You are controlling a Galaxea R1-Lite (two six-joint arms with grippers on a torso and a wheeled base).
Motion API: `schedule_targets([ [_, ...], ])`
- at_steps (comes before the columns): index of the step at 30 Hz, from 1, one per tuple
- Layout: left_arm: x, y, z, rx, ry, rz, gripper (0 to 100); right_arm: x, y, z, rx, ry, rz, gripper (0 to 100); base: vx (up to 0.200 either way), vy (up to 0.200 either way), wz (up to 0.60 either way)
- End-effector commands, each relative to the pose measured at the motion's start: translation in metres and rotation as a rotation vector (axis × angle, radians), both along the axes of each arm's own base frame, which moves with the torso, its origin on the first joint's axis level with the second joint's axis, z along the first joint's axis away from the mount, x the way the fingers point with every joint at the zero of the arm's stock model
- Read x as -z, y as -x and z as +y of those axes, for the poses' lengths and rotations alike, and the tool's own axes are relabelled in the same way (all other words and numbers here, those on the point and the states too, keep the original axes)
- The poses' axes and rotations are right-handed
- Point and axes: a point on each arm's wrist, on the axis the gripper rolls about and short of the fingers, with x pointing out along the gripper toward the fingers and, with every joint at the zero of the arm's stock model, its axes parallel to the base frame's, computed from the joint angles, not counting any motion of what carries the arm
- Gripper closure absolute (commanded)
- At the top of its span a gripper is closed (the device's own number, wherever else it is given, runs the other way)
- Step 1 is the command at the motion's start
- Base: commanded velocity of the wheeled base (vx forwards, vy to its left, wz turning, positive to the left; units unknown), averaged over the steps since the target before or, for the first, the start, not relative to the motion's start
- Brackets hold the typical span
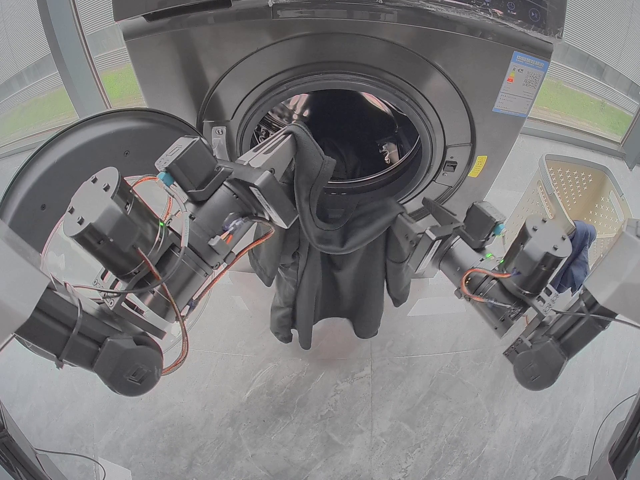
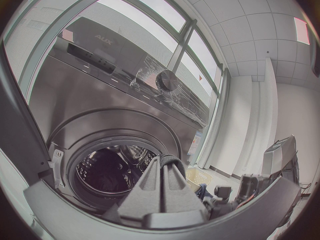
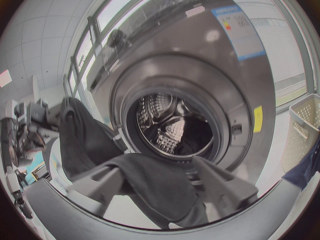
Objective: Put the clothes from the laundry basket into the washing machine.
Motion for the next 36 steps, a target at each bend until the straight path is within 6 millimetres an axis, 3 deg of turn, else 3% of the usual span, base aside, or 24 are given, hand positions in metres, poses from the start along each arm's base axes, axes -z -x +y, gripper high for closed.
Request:
schedule_targets([
  [1, 0.007, -0.005, -0.011, 0.016, -0.006, 0.012, 100, 0.041, -0.011, 0.015, -0.021, 0.067, 0.091, 0, 0.0, 0.0, 0.0],
  [9, 0.008, -0.002, -0.018, 0.039, -0.009, 0.013, 100, 0.064, -0.013, 0.038, -0.074, 0.098, 0.124, 0, 0.0, 0.0, 0.0],
  [16, 0.007, 0.002, -0.019, 0.05, -0.008, 0.008, 100, 0.088, -0.034, 0.063, -0.11, 0.11, 0.11, 0, 0.0, 0.0, 0.0],
  [36, 0.004, 0.007, -0.023, 0.067, -0.001, 0.0, 100, 0.123, -0.081, 0.069, -0.06, 0.103, 0.078, 0, 0.0, 0.0, 0.0],
])
